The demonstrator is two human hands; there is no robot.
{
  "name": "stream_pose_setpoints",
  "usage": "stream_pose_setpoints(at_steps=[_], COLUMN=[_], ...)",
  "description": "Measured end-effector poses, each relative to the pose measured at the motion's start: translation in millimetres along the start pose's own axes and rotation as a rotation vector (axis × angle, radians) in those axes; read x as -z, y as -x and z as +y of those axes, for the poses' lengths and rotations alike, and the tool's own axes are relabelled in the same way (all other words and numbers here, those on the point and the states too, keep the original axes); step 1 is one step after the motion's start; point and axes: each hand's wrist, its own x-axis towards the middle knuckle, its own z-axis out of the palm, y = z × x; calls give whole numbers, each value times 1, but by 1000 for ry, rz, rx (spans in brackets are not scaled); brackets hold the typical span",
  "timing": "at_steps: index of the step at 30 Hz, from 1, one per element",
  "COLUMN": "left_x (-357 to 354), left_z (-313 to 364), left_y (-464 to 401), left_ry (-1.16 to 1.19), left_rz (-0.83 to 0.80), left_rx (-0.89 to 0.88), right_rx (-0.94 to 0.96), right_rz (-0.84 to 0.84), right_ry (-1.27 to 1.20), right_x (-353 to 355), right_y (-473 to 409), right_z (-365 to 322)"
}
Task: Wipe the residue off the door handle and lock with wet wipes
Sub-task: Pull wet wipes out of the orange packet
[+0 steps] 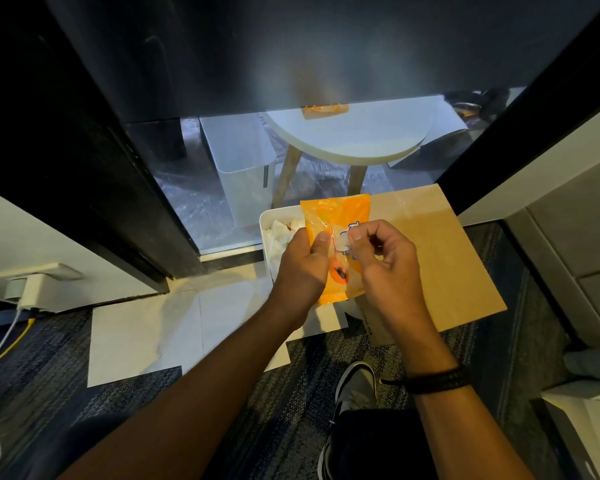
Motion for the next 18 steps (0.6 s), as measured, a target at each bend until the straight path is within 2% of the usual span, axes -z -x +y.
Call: stream_pose_setpoints(at_steps=[6, 13, 16, 18], left_x=[-4, -1, -2, -5], left_z=[9, -1, -3, -3], left_y=[-3, 1, 3, 1], left_ry=[42, -191, -213, -167], left_rz=[-8, 115, 98, 74], left_rx=[106, -207, -269, -190], right_rx=[-50, 4, 52, 37], right_rz=[48, 68, 102, 121], right_ry=[-163, 178, 119, -22], right_x=[3, 10, 8, 6], right_y=[3, -7, -7, -3], right_z=[1, 9, 10, 9])
